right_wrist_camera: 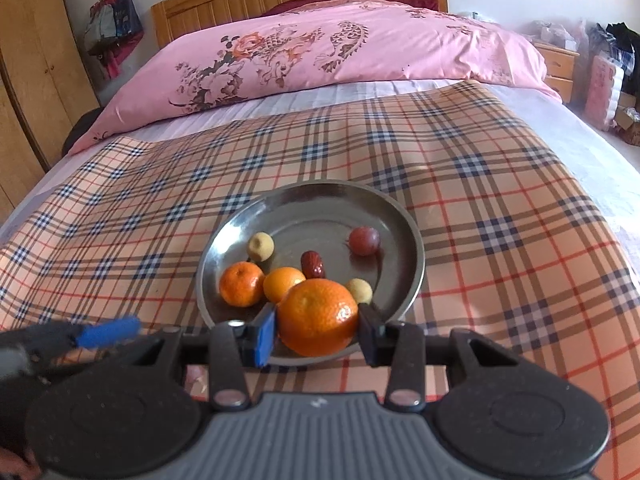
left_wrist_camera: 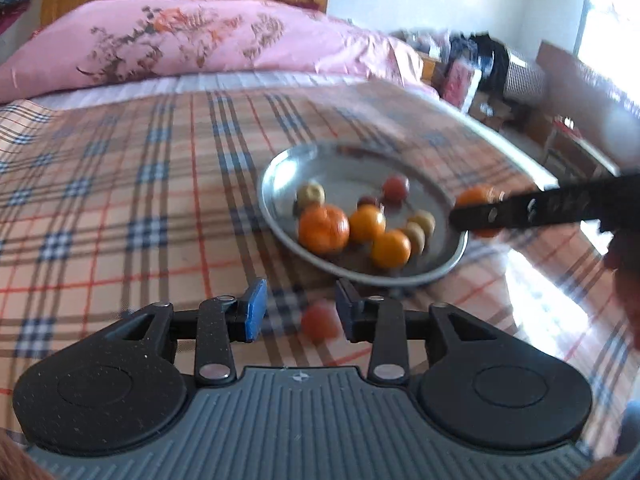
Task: Organize fruits
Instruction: 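Carry the red plum and the orange over the steel plate with both tools, then open both tools to drop the red plum and orange into the plate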
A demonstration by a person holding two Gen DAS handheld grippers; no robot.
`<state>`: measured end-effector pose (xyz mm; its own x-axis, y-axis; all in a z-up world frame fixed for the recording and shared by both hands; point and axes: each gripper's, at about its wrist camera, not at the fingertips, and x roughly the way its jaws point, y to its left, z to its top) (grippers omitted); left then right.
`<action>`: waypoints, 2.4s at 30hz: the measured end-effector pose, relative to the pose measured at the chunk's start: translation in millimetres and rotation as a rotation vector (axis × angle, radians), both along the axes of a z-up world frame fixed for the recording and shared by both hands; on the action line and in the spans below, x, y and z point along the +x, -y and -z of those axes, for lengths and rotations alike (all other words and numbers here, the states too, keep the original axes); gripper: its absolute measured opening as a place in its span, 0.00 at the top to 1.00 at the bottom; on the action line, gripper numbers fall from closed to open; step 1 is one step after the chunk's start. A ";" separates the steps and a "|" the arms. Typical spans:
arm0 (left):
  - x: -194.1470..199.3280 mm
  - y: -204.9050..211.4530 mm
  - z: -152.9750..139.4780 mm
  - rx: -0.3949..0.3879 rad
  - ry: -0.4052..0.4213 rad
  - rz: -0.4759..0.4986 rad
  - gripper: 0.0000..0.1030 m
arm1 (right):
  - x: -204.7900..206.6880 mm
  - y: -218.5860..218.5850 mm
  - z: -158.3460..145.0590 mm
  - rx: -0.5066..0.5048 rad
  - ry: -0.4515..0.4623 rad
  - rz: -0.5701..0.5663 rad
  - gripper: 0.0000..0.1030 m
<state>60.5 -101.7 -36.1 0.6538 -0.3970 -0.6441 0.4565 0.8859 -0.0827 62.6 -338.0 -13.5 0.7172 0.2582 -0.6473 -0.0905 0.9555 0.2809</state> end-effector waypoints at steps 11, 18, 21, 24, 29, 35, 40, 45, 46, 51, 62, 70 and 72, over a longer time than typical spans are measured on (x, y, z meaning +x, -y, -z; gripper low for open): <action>18.8 27.7 24.3 0.049 -0.074 0.114 0.61 | -5.3 2.1 1.9 0.017 0.007 0.010 0.61; 17.8 24.9 25.2 0.020 -0.059 0.124 0.76 | -6.0 4.9 0.7 0.011 0.012 0.022 0.61; 12.8 21.8 17.5 0.019 -0.036 0.124 0.76 | -6.1 5.2 -0.2 0.012 0.014 0.019 0.61; 7.8 16.2 8.7 0.018 -0.016 0.113 0.76 | -4.8 2.4 -2.2 0.004 0.017 0.006 0.61; 13.5 13.7 -15.4 0.003 0.022 0.076 0.76 | 0.3 -1.2 -10.4 -0.001 0.031 -0.009 0.61; 29.2 31.4 -41.8 -0.008 0.074 0.047 0.76 | 9.4 -2.8 -25.6 -0.012 0.051 -0.017 0.61; 47.8 49.6 -42.0 -0.022 0.070 0.034 0.76 | 22.9 -0.5 -28.3 -0.026 0.048 0.001 0.61; 61.7 65.1 -30.4 -0.011 0.048 0.025 0.75 | 42.3 1.2 -18.0 -0.044 0.011 0.024 0.61; 64.8 67.7 -27.6 -0.008 0.044 0.020 0.75 | 46.4 2.4 -15.5 -0.039 0.002 0.030 0.61; 74.9 76.5 -15.4 -0.006 0.016 0.000 0.76 | 64.7 6.3 -1.4 -0.027 -0.036 0.047 0.61; 90.3 79.1 1.8 -0.024 -0.027 -0.014 0.75 | 84.8 8.4 21.6 0.005 -0.075 0.055 0.60; 83.4 69.6 -3.8 -0.036 -0.022 -0.028 0.31 | 75.7 14.5 16.1 0.003 -0.041 0.065 0.57; 77.0 66.8 -9.0 -0.024 -0.010 -0.043 0.18 | 67.8 14.3 10.4 -0.006 -0.032 0.067 0.55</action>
<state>137.5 -168.5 -27.1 0.6640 -0.3843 -0.6414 0.4170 0.9023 -0.1090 130.4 -352.3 -23.9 0.7114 0.2063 -0.6719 -0.0173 0.9608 0.2767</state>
